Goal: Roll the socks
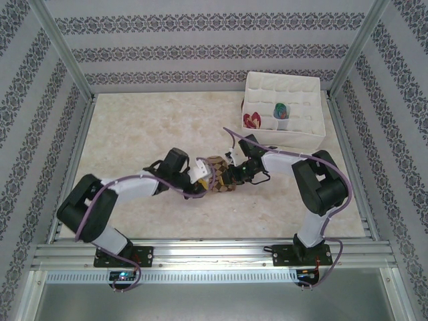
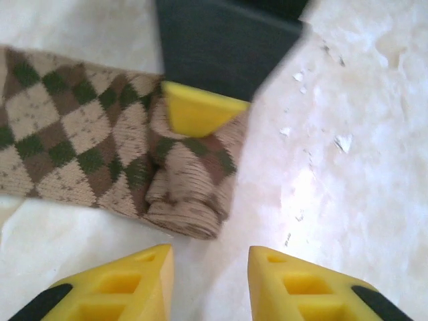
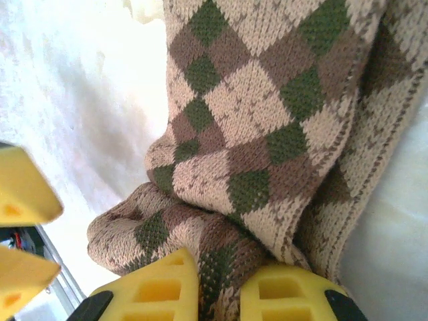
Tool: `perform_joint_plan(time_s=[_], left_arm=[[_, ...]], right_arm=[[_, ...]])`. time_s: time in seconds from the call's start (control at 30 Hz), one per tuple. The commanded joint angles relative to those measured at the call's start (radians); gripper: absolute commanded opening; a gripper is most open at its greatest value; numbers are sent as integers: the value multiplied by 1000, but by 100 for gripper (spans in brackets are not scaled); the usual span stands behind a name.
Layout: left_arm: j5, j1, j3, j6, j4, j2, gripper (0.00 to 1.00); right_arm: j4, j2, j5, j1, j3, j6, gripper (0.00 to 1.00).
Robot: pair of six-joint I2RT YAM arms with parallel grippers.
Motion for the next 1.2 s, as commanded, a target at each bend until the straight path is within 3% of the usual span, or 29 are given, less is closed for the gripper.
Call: perform_joint_plan(time_s=[0.0, 0.17, 0.47, 0.53, 0.6, 0.77, 0.87, 1.0, 1.17], left_arm=[[-202, -94, -97, 189, 260, -63, 42], [-388, -205, -97, 334, 305, -32, 43], [-566, -260, -14, 437, 316, 153, 43], [-631, -277, 2, 453, 321, 207, 39], [-653, -288, 11, 464, 319, 239, 29], [-631, -296, 64, 428, 196, 247, 1], [-567, -289, 104, 376, 97, 238, 0], [-440, -263, 160, 260, -44, 233, 0], [-296, -215, 194, 152, -149, 238, 0]], right_arm=[[-98, 89, 136, -9, -32, 13, 9], [-115, 98, 123, -9, -18, 14, 9], [-137, 113, 89, -9, -14, 13, 9], [-142, 114, 78, -10, -12, 15, 9], [-141, 115, 65, -9, -12, 20, 10], [-130, 107, 52, -9, -10, 28, 15], [-132, 93, 50, -13, -8, 24, 23], [-127, 57, 57, -20, -10, 18, 42], [-117, -6, 82, -33, -16, 15, 53]])
